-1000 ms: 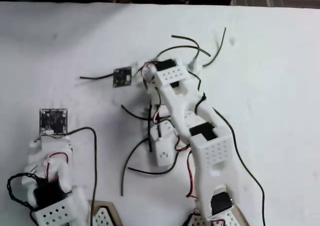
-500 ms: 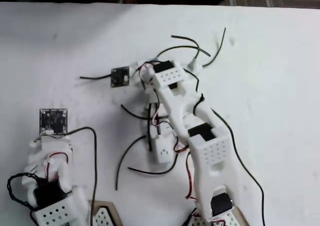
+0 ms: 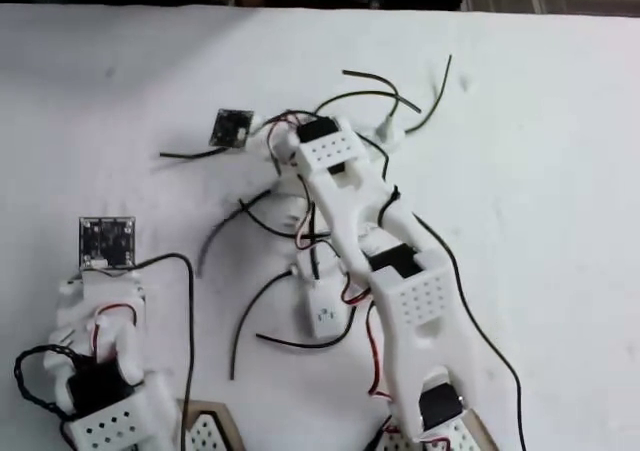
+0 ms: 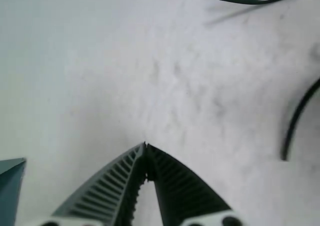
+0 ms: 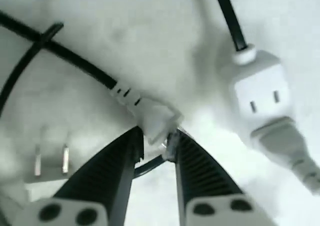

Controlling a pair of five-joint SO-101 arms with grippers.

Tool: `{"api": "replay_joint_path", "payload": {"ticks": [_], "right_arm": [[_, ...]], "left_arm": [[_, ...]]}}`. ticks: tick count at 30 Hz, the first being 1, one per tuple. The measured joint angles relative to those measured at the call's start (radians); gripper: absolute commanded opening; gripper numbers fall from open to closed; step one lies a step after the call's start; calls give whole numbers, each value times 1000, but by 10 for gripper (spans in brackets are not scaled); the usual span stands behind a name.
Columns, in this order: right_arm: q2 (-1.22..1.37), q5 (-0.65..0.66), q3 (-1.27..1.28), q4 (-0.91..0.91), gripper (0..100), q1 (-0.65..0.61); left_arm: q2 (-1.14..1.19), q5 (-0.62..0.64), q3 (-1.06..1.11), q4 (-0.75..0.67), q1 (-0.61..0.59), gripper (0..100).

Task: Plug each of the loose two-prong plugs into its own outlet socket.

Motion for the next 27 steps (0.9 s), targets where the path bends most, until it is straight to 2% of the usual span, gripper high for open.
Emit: {"api": "replay_joint_path", "payload": {"ticks": [7,13,20,22,27], "right_arm": [[2,-103,-143,221,33,-34],[2,-107,-184,256,201,-68],[2,-110,-184,284,195,-89],[2,-84,-184,284,195,-87],[2,75,-120,284,195,-100]], "left_arm": [[0,0,0,0,0,23],[0,0,0,0,0,23],[0,0,0,0,0,23],[0,0,0,0,0,23],[0,0,0,0,0,23]]}}
